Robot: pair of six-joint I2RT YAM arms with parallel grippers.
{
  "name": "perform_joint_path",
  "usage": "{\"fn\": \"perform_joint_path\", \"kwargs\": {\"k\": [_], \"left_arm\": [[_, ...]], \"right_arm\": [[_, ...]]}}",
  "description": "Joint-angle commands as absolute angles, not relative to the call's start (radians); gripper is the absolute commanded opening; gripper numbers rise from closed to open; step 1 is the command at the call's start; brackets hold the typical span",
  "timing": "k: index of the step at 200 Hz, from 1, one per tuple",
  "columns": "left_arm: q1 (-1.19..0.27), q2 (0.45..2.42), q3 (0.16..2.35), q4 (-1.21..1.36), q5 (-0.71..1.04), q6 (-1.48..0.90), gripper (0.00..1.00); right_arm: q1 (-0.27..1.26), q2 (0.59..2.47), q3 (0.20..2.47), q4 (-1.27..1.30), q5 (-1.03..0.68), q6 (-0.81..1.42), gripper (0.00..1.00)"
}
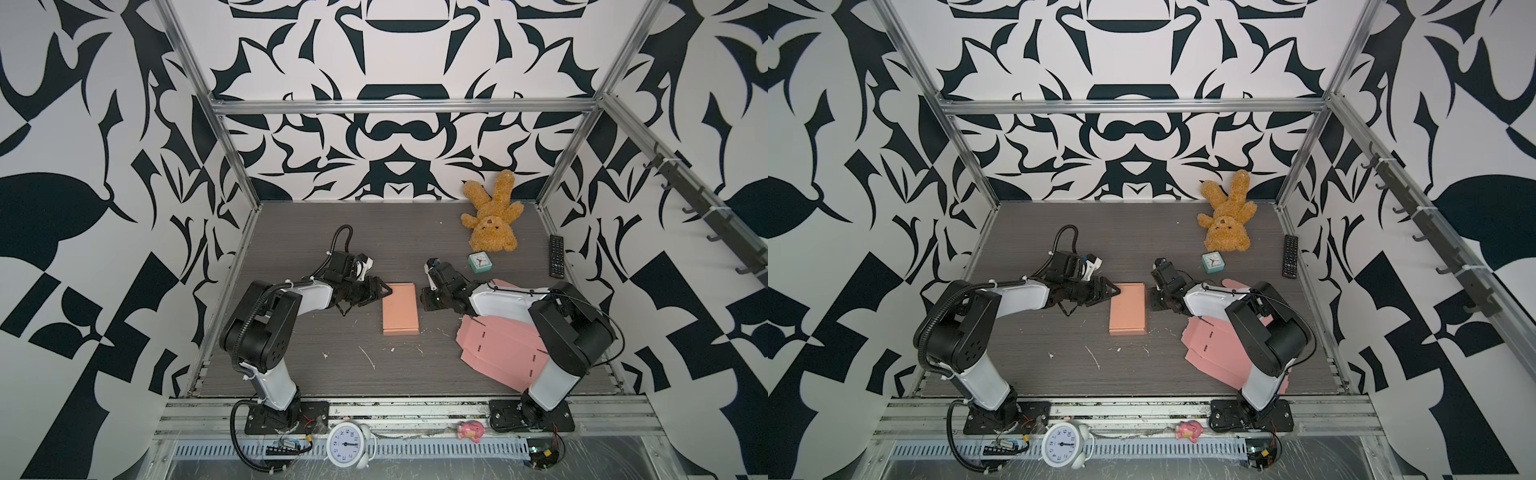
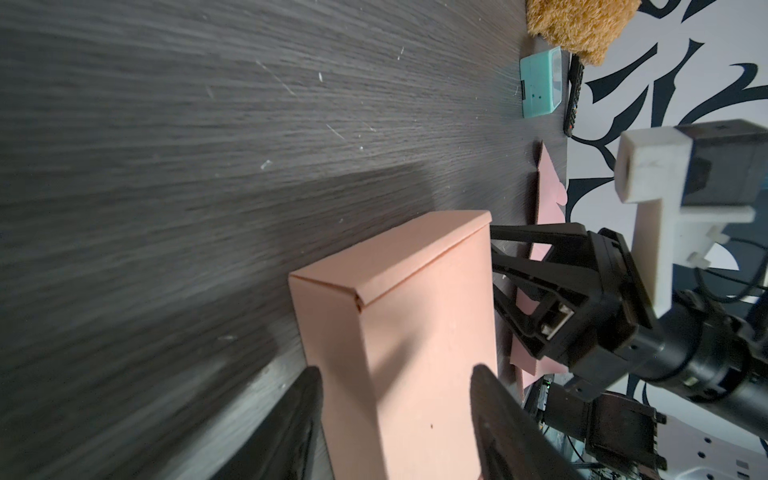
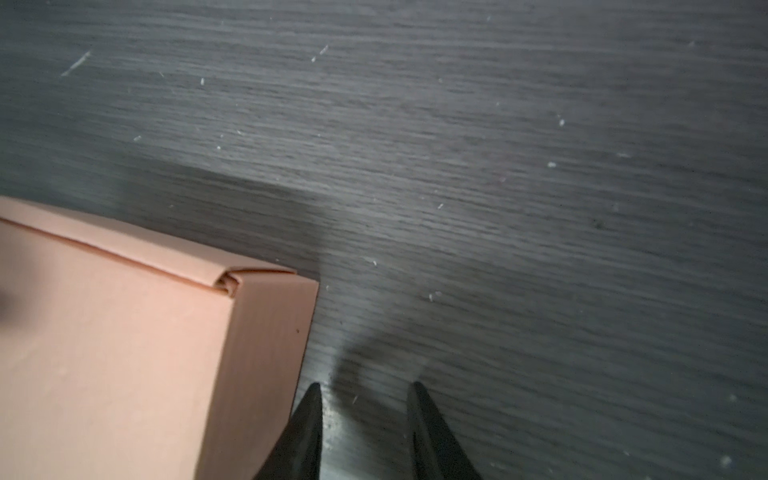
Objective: Fold the paper box
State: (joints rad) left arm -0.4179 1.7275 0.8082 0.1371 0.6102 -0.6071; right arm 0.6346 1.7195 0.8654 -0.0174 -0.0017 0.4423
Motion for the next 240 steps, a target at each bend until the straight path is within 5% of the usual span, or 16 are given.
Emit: {"fn": "perform_joint_path", "kwargs": {"k": [1,240], "left_arm": [[-0.430,1.748,0.839,0.159,0.625,-0.623,0.60],[-0.469,1.748,0.845,0.170,0.626,-0.643,0.63]], "right_arm": [[0.631,1.728,0.899,0.006,-0.016,0.449,0.36],[0.639,1.683,0.833,0.045,-0.074,0.520,0.34]]}}
